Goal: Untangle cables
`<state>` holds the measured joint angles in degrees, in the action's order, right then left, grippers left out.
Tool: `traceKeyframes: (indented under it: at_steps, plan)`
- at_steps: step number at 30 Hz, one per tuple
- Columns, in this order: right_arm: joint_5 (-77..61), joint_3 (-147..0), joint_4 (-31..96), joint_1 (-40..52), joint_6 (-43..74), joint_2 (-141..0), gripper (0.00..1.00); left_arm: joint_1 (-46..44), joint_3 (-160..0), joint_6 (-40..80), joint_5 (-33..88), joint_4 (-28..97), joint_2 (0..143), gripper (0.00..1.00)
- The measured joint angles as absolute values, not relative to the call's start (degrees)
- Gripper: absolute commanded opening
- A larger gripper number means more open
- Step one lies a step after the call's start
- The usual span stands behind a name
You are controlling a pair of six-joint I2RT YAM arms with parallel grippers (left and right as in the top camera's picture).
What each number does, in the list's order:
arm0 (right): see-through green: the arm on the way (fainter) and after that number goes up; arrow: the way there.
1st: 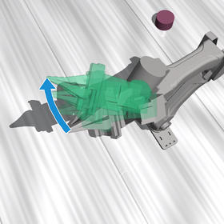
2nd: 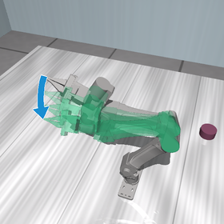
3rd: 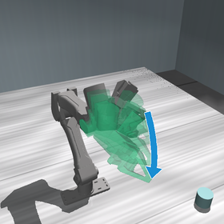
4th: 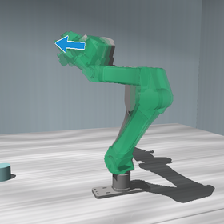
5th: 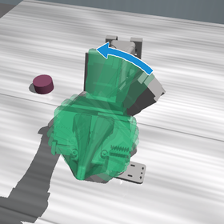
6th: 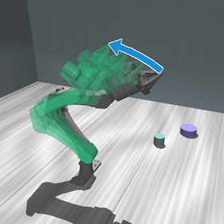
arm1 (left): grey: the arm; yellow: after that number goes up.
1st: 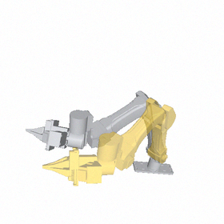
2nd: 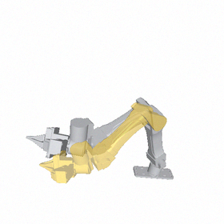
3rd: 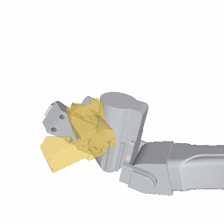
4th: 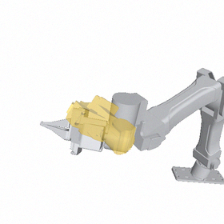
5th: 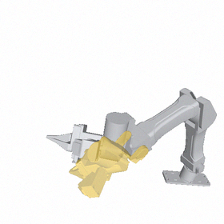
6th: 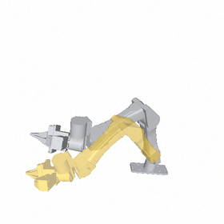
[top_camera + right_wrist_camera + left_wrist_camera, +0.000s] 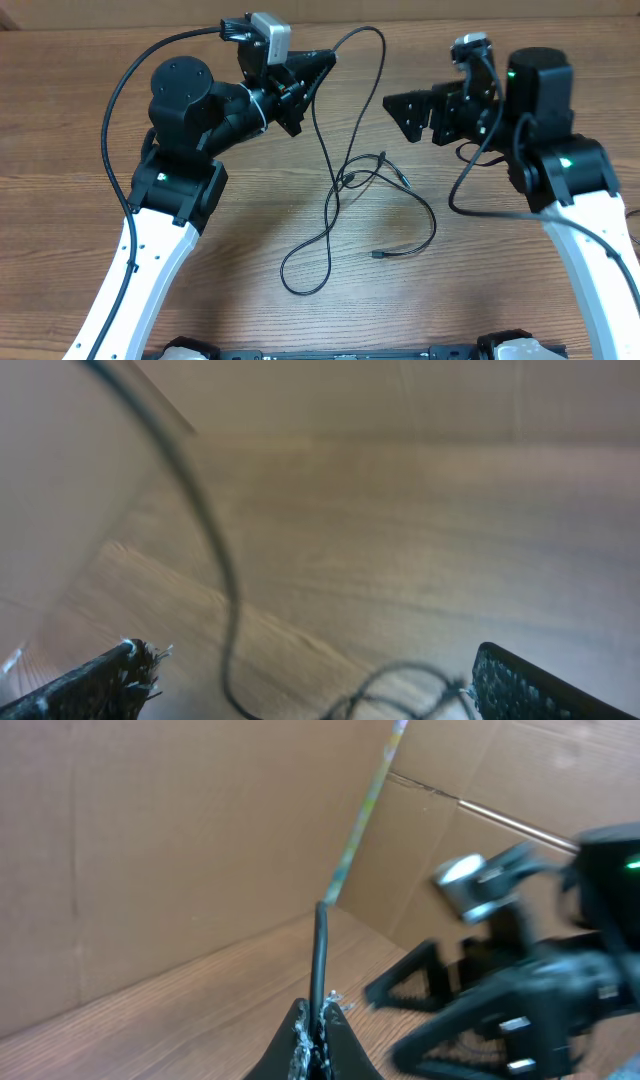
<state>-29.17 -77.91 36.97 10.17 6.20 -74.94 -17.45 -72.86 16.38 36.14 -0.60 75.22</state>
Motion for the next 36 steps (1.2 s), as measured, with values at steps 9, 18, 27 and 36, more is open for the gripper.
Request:
traceKeyframes:
  at_steps: [9,18,27,36]
  plan:
    - [-36.1,-77.91,35.16,10.17,2.31,-72.16,1.0,-17.58,-72.86,16.27,39.05,-0.89,75.22,0.04]
    - [-37.3,-77.91,30.85,10.17,-0.4,-72.16,0.59,-23.4,-72.86,14.79,47.05,-0.75,75.22,0.04]
    - [-37.47,-77.91,32.05,10.22,-1.52,-72.16,0.04,-24.01,-72.86,12.99,45.56,0.75,75.22,0.32]
    - [-28.03,-77.91,26.28,9.23,1.39,-72.16,0.04,-24.01,-72.86,11.97,38.96,4.64,75.22,1.0]
